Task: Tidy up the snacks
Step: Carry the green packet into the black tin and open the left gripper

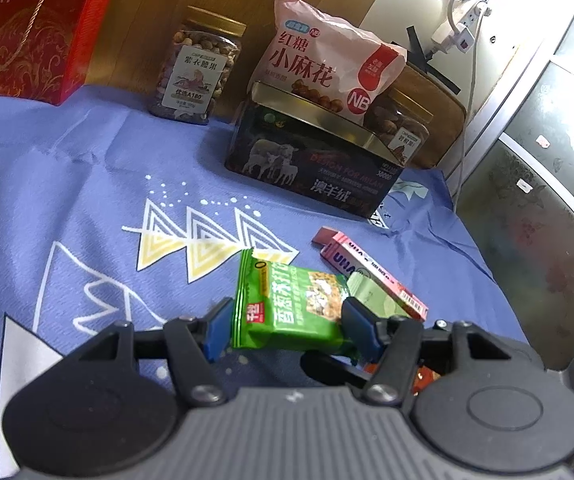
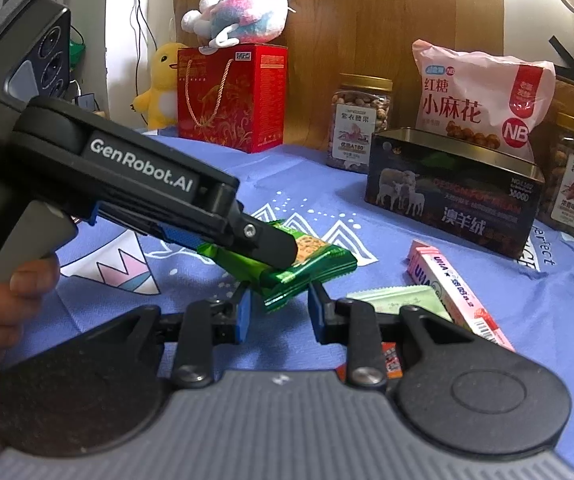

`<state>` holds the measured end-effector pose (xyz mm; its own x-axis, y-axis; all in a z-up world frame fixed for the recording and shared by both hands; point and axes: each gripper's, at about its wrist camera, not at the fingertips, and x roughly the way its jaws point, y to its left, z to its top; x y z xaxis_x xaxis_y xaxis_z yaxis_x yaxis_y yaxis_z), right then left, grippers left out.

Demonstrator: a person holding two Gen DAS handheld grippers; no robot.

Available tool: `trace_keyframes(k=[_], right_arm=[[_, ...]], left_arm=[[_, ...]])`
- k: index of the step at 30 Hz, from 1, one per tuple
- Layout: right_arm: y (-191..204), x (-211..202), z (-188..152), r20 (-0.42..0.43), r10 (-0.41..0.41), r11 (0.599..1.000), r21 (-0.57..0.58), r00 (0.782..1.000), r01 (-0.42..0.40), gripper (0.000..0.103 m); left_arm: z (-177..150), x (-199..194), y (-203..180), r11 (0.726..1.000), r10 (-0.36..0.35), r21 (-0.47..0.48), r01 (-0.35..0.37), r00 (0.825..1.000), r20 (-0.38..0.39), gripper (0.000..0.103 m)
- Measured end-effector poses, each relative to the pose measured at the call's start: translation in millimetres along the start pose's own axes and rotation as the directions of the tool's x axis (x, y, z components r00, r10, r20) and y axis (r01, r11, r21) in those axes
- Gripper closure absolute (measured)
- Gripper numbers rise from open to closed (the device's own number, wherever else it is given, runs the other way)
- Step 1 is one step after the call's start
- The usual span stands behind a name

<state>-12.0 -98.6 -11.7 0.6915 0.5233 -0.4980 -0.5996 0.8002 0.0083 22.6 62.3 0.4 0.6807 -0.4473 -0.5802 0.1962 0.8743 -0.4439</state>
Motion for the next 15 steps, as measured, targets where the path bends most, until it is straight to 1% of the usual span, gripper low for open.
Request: trace_keyframes(k=[7, 10, 15], right_arm=[[-4.5, -6.6, 3.8, 0.042, -0.027, 1.000, -0.001, 0.999, 0.027, 0.070], [-9.8, -9.5, 9.4, 0.067, -0.053, 0.998, -0.011, 0.996, 0.054, 0.070], [-28.5, -14.9, 23.6, 0.121, -0.110, 0.993, -0.018, 0.987, 0.113, 0.070]], left_arm=[[9.6, -0.1, -12.9, 0.999, -0.009, 0.031, 0.008, 1.000, 0.017, 0.045], [19.5, 2.1, -21.8, 0.999, -0.018, 0.052, 0.017, 1.000, 0.025, 0.045], [42.7, 10.8, -46.2, 0.992, -0.041, 0.119, 0.033, 0.997, 0.062, 0.045]])
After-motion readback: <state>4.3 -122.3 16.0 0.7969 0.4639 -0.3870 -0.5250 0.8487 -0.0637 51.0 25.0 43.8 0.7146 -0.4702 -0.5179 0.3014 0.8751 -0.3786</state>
